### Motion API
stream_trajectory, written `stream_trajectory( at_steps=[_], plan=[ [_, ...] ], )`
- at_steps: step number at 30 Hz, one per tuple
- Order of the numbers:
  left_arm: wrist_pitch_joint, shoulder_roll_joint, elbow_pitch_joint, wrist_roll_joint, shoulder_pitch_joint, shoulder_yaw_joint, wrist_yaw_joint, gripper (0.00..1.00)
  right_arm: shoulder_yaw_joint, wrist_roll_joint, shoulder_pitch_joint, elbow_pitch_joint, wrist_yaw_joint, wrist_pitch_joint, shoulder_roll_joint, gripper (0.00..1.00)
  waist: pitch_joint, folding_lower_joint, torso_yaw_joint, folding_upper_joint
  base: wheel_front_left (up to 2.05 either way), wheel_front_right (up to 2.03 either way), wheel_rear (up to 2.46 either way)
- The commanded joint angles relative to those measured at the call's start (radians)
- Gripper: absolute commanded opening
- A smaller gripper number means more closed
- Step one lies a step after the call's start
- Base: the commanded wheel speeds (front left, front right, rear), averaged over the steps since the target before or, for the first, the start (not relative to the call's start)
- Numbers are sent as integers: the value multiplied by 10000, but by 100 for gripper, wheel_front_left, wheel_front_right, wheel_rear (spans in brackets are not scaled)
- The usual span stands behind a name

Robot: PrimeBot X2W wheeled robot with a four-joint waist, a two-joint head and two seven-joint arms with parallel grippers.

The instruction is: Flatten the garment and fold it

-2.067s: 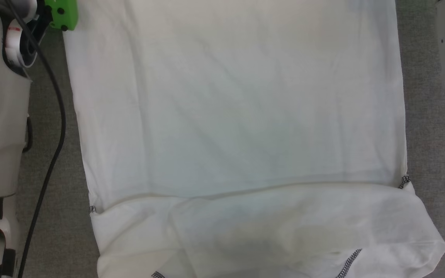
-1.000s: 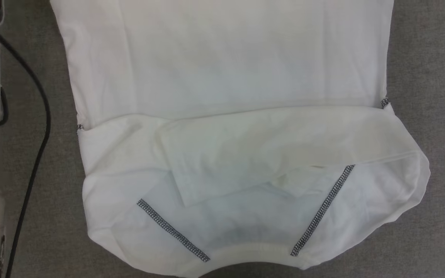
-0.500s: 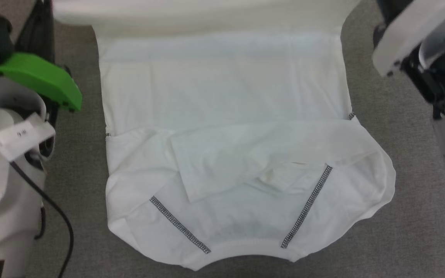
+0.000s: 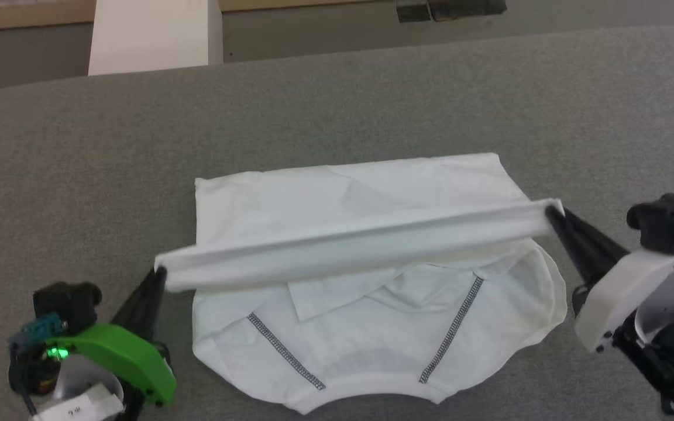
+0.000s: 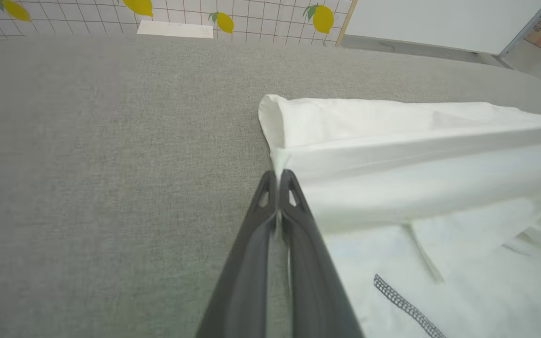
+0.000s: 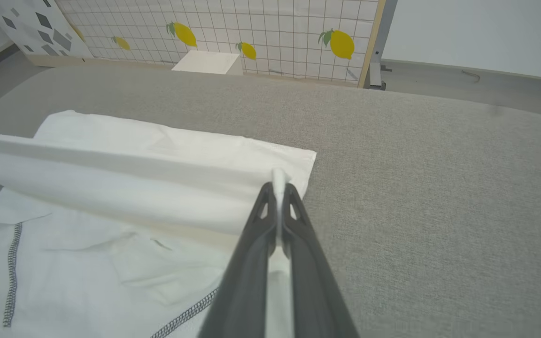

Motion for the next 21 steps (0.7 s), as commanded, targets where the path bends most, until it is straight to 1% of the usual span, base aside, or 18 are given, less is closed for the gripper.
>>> stream_trajectory(
  at_steps=[1,3,9,15,21],
  plan=[
    [56,-13,-60,-216,482,17,80,0,-115,-96,418,-219,-19,123,136,0,-532,1,105,-1,0,0,0],
    [101,-72,-99,-375,961,-42,84,0,-290,-263,937,-395,-19,279,243,0,-624,1,152,-1,0,0,0],
    [338,-235,82,-674,1725,-535,-187,0,-676,-1023,2208,-500,-19,787,433,0,-766,1,319,-1,0,0,0],
    [407,-443,699,-534,1606,-1188,-548,0,-744,-1434,2757,-18,-19,1014,683,0,-708,1,450,-1,0,0,0],
    [436,-629,1436,-196,1239,-1776,-786,0,-382,-1592,2751,823,-19,1046,840,0,-593,1,517,-1,0,0,0]
  ],
)
